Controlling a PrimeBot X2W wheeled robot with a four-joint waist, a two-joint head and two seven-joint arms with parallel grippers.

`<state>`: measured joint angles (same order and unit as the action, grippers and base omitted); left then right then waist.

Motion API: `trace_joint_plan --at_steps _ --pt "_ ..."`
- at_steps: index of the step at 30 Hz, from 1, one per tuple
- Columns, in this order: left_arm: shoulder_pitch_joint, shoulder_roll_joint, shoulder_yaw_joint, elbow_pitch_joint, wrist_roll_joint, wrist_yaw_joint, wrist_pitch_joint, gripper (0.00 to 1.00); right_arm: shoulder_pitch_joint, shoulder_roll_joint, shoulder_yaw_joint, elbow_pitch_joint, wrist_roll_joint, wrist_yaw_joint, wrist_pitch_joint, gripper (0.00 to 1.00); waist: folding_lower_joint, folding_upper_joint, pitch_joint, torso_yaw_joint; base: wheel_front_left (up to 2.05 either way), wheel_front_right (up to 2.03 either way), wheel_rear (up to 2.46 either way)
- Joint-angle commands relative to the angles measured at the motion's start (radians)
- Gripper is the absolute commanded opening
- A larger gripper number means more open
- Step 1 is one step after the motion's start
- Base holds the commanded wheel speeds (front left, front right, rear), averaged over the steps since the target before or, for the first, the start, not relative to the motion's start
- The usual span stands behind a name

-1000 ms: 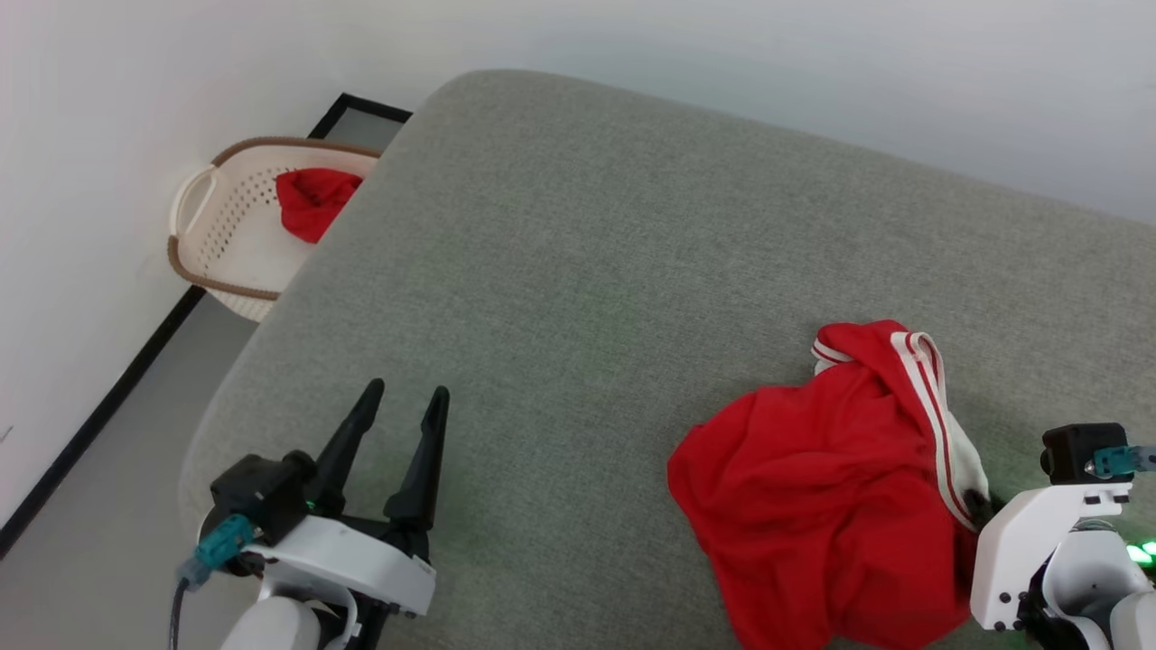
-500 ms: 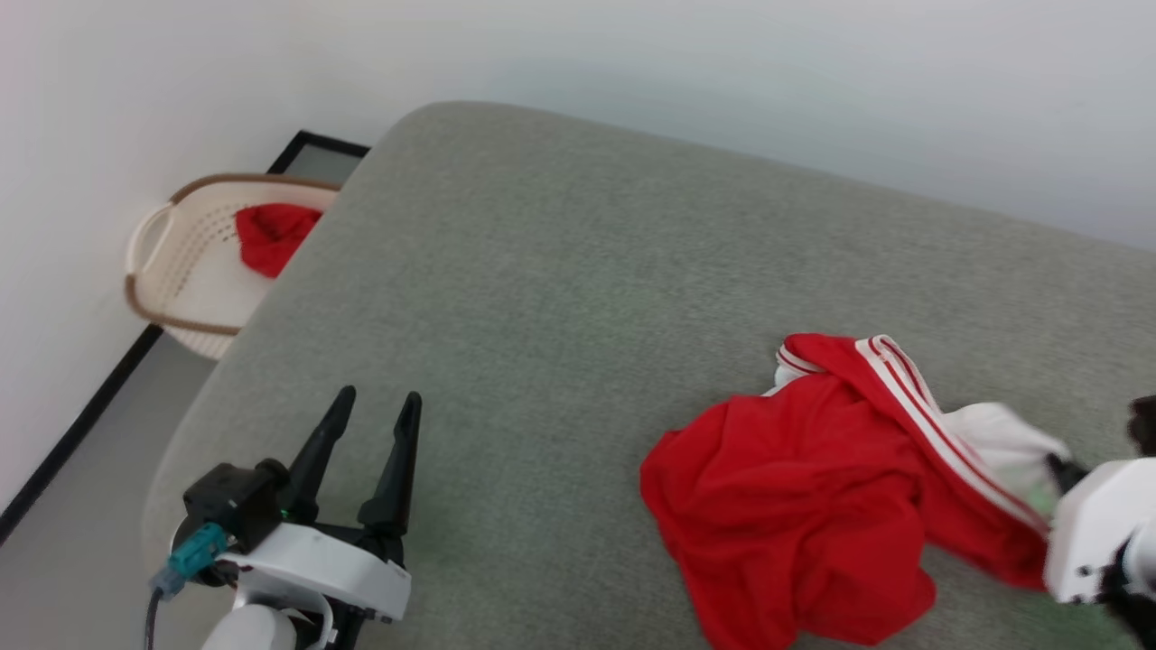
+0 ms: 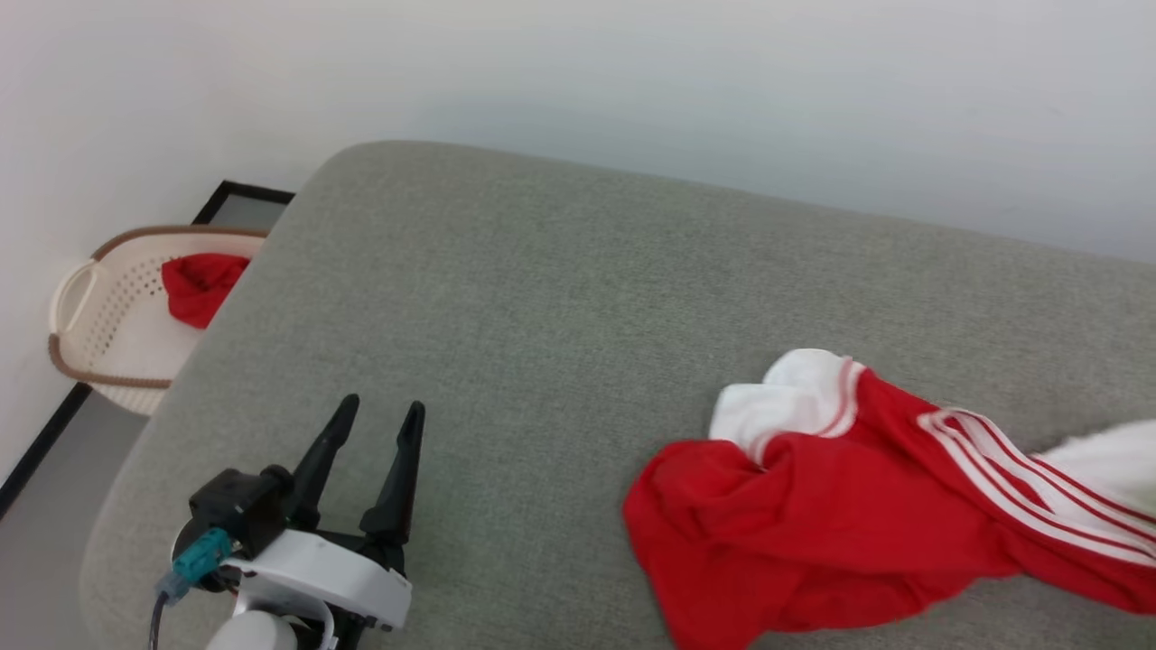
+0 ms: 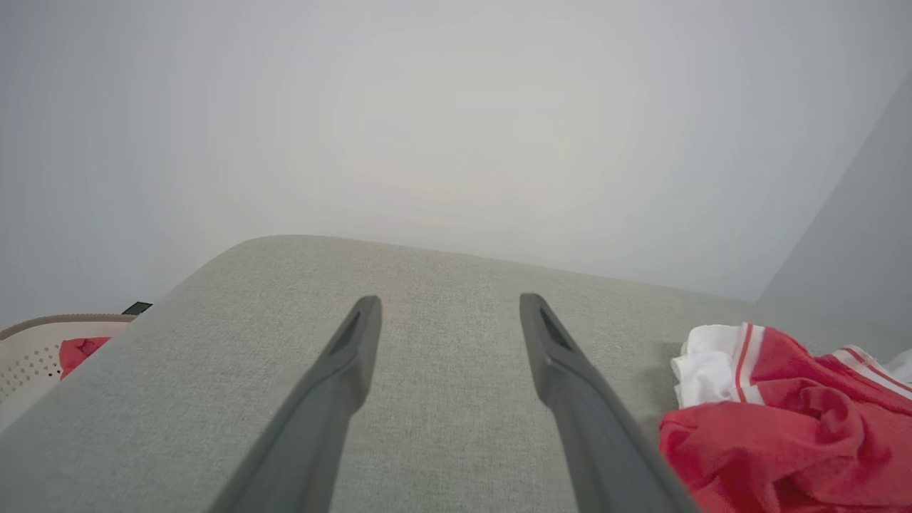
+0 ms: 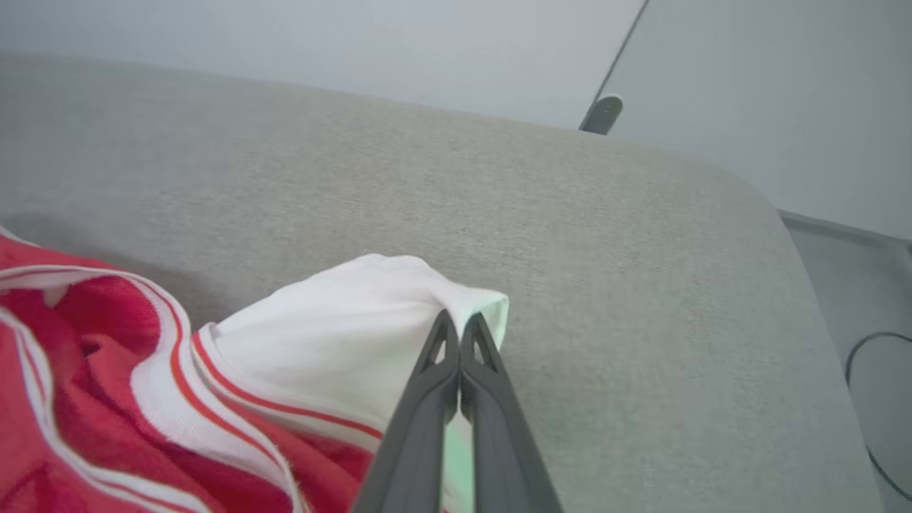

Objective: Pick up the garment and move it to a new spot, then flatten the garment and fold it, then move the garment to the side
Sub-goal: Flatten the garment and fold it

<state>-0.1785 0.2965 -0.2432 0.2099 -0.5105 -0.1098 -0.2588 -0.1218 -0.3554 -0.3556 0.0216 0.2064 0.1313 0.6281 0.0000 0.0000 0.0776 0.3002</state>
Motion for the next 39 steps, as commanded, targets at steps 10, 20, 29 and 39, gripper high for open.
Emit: trace_joint_plan --at_steps 10,20,29,39 --pt "0.000 0.008 -0.019 0.000 -0.006 0.001 0.014 1.00 0.026 0.012 -0.140 0.186 -0.036 -0.001 -0.068 0.00 0.0000 0.0000 0.000 -0.015 0.00 0.00 0.00" --pt "-0.014 0.041 -0.027 -0.013 -0.021 -0.005 0.053 1.00 -0.035 0.027 -0.095 0.272 -0.039 -0.001 -0.146 1.00 0.0000 0.0000 -0.011 -0.055 0.00 0.00 0.00" --pt "-0.046 0.089 -0.014 -0.087 -0.038 0.004 0.122 1.00 0.009 0.085 0.016 0.089 -0.005 -0.001 -0.282 1.00 0.0000 0.0000 -0.028 -0.146 0.00 0.00 0.00" --pt "-0.095 0.112 -0.008 -0.147 -0.103 0.012 0.253 1.00 0.099 0.235 0.132 -0.074 -0.052 -0.001 -0.543 1.00 0.0000 0.0000 -0.023 -0.260 0.00 0.00 0.00"
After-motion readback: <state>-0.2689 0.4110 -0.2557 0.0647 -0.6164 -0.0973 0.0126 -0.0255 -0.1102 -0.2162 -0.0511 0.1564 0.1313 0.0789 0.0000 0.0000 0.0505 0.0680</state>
